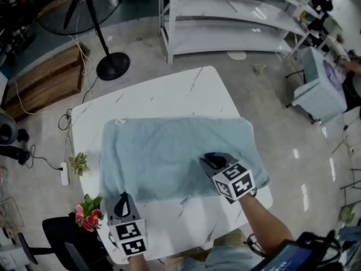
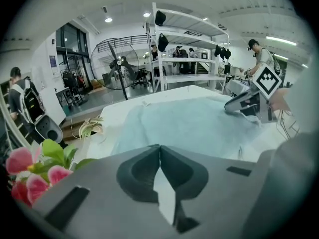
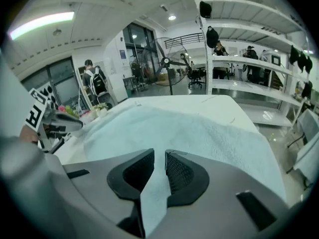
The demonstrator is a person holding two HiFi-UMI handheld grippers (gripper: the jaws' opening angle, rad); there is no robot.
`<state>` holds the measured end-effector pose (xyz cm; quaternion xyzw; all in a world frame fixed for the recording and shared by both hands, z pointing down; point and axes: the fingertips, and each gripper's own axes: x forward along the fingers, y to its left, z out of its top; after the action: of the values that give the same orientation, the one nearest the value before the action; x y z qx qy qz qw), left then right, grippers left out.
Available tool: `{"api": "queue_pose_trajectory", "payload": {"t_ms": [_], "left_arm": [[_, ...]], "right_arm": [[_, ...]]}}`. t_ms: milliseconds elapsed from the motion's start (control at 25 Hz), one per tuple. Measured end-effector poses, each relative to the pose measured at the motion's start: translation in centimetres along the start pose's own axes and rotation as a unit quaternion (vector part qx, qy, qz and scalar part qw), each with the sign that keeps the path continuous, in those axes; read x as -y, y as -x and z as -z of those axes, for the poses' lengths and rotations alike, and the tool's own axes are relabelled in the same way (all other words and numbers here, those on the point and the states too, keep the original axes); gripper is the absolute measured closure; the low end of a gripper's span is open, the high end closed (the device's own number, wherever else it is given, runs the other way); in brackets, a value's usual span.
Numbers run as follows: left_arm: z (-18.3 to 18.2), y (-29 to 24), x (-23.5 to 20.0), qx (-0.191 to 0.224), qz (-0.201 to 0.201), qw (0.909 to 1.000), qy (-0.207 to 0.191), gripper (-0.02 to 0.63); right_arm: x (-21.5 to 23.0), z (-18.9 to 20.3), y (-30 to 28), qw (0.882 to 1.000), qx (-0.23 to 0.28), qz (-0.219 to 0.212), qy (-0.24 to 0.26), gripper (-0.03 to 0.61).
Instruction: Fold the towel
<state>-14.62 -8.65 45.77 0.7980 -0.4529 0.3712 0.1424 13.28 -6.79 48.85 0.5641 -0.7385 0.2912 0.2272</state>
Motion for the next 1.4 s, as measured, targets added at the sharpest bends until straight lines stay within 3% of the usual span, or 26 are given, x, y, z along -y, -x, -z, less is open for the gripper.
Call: {"api": "queue_pose_trajectory", "payload": {"t_ms": [160,360,560,760,840,960,1120,1400], "left_arm": [[-0.7,1.2,1.4,0.005,0.009,0.9999,0.006,0.604],[-3.1,1.4,7.0,0.018,0.046,0.9987,0.01,0.604],[-6.2,0.6,14.0,0.039,0.07,0.9968,-0.001,0.604],[-8.2,-0.1,20.7,0.05,0.085,0.9947,-0.03,0.604],[-8.9,-0.4,22.9,0.055,0.088,0.9937,-0.043,0.604],[-9.3,-1.0,25.8,0.057,0.09,0.9926,-0.059,0.604],[-9.1,-2.0,28.8,0.045,0.096,0.9911,-0.081,0.604],[-8.9,-3.1,32.2,0.028,0.098,0.9894,-0.104,0.604]], "right_arm": [[0.1,-1.0,1.8,0.999,0.021,-0.021,-0.016,0.482],[2.3,-0.3,4.6,0.999,0.038,-0.026,-0.019,0.482],[8.0,1.2,8.2,0.998,0.055,-0.006,-0.033,0.482],[16.0,4.6,13.0,0.996,0.058,0.053,-0.045,0.479],[19.0,6.6,14.7,0.994,0.061,0.064,-0.07,0.472],[21.8,10.0,15.9,0.987,0.067,0.038,-0.14,0.431],[22.5,13.8,15.5,0.966,0.079,-0.034,-0.245,0.397],[21.4,16.1,13.7,0.902,0.1,-0.169,-0.384,0.396]]}}
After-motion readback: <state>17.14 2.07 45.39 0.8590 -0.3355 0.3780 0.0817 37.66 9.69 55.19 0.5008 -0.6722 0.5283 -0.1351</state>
